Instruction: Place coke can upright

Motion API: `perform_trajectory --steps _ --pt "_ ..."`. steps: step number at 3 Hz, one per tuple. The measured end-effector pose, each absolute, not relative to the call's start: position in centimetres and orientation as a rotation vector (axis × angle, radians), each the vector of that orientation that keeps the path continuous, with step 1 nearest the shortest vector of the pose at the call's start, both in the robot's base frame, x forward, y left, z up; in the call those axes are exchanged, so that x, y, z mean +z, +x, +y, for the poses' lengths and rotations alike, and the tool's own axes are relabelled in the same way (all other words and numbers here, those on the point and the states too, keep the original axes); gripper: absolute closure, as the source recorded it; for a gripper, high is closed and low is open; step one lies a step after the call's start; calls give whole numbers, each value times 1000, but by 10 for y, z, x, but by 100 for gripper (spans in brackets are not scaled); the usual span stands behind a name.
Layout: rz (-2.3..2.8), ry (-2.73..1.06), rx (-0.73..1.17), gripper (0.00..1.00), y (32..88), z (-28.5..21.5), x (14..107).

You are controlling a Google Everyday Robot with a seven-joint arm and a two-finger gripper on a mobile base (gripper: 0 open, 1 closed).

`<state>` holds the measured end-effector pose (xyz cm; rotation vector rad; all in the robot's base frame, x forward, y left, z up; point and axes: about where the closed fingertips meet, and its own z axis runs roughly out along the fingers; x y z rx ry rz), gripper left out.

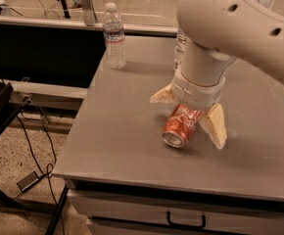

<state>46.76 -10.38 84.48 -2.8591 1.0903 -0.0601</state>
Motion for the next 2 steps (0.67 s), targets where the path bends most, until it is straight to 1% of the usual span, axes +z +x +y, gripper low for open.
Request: perform_trajectory --steps 1,2 --pt "1034 -2868 -15 16 462 -88 838" --pt "965 -2871 42 41 449 -70 838"
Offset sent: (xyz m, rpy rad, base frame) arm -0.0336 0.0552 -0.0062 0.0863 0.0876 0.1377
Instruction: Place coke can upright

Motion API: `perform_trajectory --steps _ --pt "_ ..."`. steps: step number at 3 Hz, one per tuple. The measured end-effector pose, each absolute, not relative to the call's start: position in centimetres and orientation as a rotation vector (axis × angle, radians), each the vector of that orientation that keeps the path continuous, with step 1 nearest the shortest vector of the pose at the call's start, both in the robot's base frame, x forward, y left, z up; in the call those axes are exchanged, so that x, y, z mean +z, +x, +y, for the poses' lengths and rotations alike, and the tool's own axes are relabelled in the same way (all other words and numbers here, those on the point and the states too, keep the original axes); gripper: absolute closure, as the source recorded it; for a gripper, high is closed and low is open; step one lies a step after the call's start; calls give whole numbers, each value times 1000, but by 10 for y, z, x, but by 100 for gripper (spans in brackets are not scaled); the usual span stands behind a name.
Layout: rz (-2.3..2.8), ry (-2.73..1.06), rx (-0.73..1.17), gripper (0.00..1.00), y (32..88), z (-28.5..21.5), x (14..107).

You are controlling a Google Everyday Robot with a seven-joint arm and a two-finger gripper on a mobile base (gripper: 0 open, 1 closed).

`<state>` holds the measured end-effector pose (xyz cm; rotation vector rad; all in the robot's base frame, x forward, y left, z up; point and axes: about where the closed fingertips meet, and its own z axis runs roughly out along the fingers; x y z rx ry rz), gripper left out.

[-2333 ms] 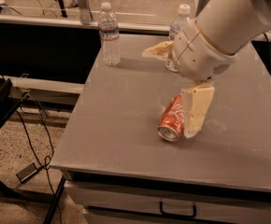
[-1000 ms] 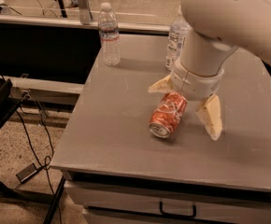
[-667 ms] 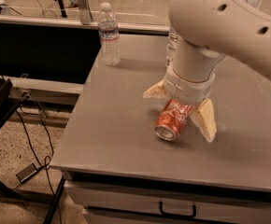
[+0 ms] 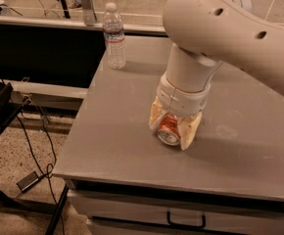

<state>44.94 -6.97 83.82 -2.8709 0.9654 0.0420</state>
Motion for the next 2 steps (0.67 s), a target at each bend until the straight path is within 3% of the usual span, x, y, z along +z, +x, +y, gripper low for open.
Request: perform_trajectory --steps 2 --pt "951 -2717 120 87 444 -43 870"
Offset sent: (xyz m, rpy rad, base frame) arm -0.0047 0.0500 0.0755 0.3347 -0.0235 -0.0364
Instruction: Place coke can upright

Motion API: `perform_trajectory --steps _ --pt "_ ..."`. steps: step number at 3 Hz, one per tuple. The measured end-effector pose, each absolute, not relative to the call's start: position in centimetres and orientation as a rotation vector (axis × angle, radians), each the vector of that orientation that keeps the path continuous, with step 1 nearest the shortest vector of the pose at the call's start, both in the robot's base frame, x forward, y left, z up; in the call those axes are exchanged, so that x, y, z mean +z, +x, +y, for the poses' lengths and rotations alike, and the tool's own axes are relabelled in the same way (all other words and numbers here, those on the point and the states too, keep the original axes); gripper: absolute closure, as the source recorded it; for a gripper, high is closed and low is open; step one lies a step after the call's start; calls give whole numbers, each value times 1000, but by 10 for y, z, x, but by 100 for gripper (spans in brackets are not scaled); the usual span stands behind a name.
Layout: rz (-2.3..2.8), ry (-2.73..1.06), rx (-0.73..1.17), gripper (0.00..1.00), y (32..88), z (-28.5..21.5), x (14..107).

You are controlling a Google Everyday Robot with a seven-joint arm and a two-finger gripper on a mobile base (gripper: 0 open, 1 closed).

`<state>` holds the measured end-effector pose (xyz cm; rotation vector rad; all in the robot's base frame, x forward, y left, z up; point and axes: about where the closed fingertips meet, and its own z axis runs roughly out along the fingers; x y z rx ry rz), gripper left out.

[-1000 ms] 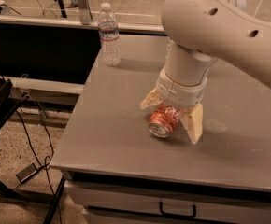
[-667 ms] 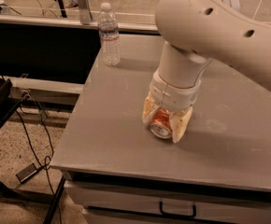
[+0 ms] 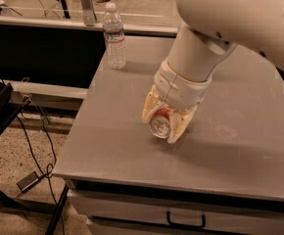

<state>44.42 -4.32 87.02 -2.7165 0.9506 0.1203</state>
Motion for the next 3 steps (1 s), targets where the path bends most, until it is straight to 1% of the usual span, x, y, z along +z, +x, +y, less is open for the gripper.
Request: perform_trajectory --steps 1,2,3 --pt "999 -2536 166 100 451 -36 902" --pt "1118 -2324 252 100 457 -35 936" --pt "1281 -2148 377 100 460 -40 959"
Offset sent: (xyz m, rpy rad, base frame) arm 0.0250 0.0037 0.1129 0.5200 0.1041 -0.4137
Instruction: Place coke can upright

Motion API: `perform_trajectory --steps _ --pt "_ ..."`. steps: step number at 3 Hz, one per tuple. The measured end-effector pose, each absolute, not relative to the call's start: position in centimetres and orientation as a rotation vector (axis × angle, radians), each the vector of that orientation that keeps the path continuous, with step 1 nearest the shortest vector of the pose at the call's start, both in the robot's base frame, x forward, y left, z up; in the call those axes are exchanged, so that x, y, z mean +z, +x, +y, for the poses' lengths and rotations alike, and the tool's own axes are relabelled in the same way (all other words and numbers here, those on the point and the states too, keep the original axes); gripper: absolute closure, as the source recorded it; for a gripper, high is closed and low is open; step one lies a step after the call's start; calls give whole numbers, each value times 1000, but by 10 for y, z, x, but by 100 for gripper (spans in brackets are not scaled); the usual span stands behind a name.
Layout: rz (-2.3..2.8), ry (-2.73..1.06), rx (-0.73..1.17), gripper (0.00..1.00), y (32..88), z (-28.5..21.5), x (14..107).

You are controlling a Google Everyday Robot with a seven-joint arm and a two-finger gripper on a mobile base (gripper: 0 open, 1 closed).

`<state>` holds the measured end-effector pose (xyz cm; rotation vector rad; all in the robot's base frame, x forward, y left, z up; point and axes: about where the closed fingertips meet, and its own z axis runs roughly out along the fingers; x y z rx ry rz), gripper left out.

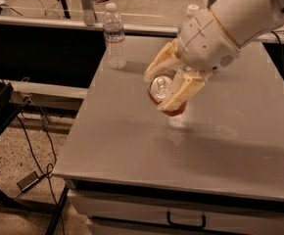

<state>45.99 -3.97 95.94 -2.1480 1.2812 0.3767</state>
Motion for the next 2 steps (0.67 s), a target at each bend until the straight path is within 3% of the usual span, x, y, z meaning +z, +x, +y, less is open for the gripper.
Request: perform_trajectory --steps 2 --pt "1487 -1748 764 100 453 -46 974"
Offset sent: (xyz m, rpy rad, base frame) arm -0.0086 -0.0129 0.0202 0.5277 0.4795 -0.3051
